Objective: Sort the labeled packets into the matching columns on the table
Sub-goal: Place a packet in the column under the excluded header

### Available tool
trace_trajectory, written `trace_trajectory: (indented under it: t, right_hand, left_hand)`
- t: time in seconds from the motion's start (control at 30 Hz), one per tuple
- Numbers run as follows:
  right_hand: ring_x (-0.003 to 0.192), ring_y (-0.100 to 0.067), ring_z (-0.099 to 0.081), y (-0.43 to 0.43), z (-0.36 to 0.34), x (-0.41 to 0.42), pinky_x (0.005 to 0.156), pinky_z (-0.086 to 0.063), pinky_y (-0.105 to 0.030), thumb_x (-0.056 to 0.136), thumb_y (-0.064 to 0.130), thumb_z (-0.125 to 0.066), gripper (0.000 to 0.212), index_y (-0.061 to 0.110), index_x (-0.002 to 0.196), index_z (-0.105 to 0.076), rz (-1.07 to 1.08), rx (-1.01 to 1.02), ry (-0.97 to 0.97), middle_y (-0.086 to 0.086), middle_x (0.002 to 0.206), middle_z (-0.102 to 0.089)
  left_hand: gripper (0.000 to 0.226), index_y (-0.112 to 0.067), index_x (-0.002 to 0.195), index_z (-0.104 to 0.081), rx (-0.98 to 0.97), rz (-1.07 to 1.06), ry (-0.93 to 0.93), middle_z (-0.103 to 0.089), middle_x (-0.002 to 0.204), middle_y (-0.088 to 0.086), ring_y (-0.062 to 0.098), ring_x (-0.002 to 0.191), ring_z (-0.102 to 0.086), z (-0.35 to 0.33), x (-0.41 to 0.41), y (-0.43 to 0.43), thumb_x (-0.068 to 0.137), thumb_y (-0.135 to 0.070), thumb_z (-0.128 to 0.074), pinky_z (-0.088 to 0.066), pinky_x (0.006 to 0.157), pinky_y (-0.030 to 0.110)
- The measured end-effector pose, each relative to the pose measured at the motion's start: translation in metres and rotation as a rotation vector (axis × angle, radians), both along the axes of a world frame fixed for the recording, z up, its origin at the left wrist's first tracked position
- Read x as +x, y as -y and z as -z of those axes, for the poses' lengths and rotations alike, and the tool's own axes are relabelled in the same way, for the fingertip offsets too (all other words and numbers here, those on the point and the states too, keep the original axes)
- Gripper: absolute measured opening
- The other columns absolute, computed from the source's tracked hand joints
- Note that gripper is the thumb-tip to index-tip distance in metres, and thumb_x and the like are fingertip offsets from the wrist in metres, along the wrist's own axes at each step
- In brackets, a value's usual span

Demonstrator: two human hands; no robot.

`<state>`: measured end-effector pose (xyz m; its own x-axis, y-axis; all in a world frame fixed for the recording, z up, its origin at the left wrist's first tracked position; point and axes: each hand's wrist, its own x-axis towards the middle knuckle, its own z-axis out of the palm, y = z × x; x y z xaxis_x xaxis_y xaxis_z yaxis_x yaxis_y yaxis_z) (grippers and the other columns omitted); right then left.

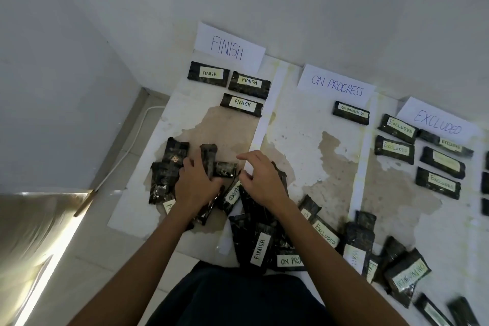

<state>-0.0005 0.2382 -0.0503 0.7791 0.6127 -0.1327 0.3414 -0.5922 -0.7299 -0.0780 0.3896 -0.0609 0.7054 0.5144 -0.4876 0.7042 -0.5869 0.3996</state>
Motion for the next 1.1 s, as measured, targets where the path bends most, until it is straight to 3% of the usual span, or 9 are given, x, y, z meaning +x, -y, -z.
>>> trace_trajectory:
  t: [0.1, 0.2, 0.27, 0.43, 0.57, 0.67, 0.8, 0.9, 1.1]
  right_hand:
    - [0.093, -0.007, -0.056, 0.006, -0.012, -0.008, 0.083, -0.049, -0.026, 0.088, 0.009, -0.054, 0.03, 0.017, 0.116, -0.06, 0.074, 0.057, -0.184, 0.001, 0.113, -0.06]
    - [0.077, 0.002, -0.057, 0.008, -0.023, -0.019, 0.069, -0.047, -0.015, 0.089, 0.007, -0.054, 0.028, 0.019, 0.113, -0.061, 0.145, 0.152, -0.328, 0.003, 0.105, -0.062]
    - [0.072, 0.005, -0.055, 0.011, -0.029, -0.025, 0.066, -0.045, -0.011, 0.089, 0.007, -0.055, 0.027, 0.022, 0.11, -0.061, 0.183, 0.192, -0.369, 0.003, 0.103, -0.064]
    - [0.068, 0.0, -0.054, 0.016, -0.042, -0.035, 0.066, -0.045, -0.012, 0.089, 0.017, -0.06, 0.022, 0.022, 0.111, -0.06, 0.205, 0.197, -0.471, 0.005, 0.101, -0.063]
    - [0.078, -0.003, -0.058, 0.023, -0.047, -0.044, 0.071, -0.05, -0.015, 0.09, 0.02, -0.06, 0.033, 0.02, 0.122, -0.055, 0.213, 0.136, -0.458, 0.005, 0.107, -0.058]
    - [0.1, -0.009, -0.052, 0.038, -0.047, -0.044, 0.09, -0.049, -0.029, 0.084, 0.019, -0.061, 0.046, 0.022, 0.128, -0.047, 0.237, 0.052, -0.241, 0.005, 0.118, -0.044]
    - [0.132, -0.02, -0.031, 0.072, -0.05, -0.036, 0.109, -0.034, -0.034, 0.074, 0.022, -0.067, 0.074, 0.025, 0.141, -0.036, -0.004, -0.081, 0.039, 0.0, 0.146, -0.028]
    - [0.134, -0.025, -0.027, 0.096, -0.054, -0.029, 0.109, -0.03, -0.039, 0.07, 0.02, -0.07, 0.076, 0.025, 0.14, -0.04, -0.159, -0.225, 0.188, -0.003, 0.149, -0.029]
    - [0.13, -0.032, -0.035, 0.142, -0.056, -0.015, 0.103, -0.036, -0.046, 0.069, 0.01, -0.072, 0.073, 0.02, 0.136, -0.045, -0.177, -0.316, 0.347, -0.007, 0.145, -0.04]
  left_hand:
    - [0.054, -0.014, 0.141, -0.03, -0.552, -0.448, 0.154, -0.054, 0.115, 0.013, 0.021, 0.087, -0.057, -0.019, 0.006, -0.003, 0.089, -0.018, -0.044, -0.048, 0.068, 0.03]
    - [0.029, -0.001, 0.105, -0.058, -1.106, -0.865, 0.24, -0.064, 0.08, 0.013, 0.022, 0.064, -0.061, -0.039, 0.0, 0.001, 0.089, -0.012, -0.037, -0.052, 0.055, 0.028]
    - [0.028, -0.002, 0.096, -0.06, -1.218, -0.941, 0.291, -0.066, 0.072, 0.011, 0.022, 0.062, -0.063, -0.04, -0.005, 0.003, 0.088, -0.014, -0.036, -0.053, 0.059, 0.03]
    - [0.031, -0.002, 0.096, -0.06, -1.238, -0.979, 0.365, -0.065, 0.079, 0.013, 0.024, 0.071, -0.062, -0.041, -0.01, 0.017, 0.09, -0.014, -0.033, -0.051, 0.066, 0.034]
    - [0.025, -0.002, 0.096, -0.059, -1.077, -0.797, 0.256, -0.065, 0.077, 0.012, 0.022, 0.068, -0.061, -0.044, -0.006, 0.029, 0.089, -0.01, -0.037, -0.05, 0.066, 0.033]
    - [0.021, -0.01, 0.105, -0.058, -0.814, -0.469, 0.178, -0.065, 0.088, 0.008, 0.02, 0.076, -0.061, -0.043, -0.001, 0.035, 0.088, -0.008, -0.045, -0.048, 0.068, 0.032]
    - [0.026, -0.021, 0.109, -0.062, -0.737, -0.008, 0.111, -0.067, 0.101, 0.001, 0.018, 0.093, -0.063, -0.053, 0.007, 0.047, 0.087, -0.01, -0.053, -0.05, 0.079, 0.031]
    - [0.027, -0.022, 0.11, -0.062, -0.756, 0.192, 0.075, -0.066, 0.104, -0.003, 0.014, 0.097, -0.061, -0.065, 0.018, 0.063, 0.089, -0.008, -0.053, -0.048, 0.082, 0.026]
    - [0.037, -0.03, 0.12, -0.056, -0.704, 0.446, 0.013, -0.059, 0.116, -0.006, 0.011, 0.107, -0.054, -0.075, 0.044, 0.104, 0.088, -0.013, -0.054, -0.042, 0.09, 0.028]
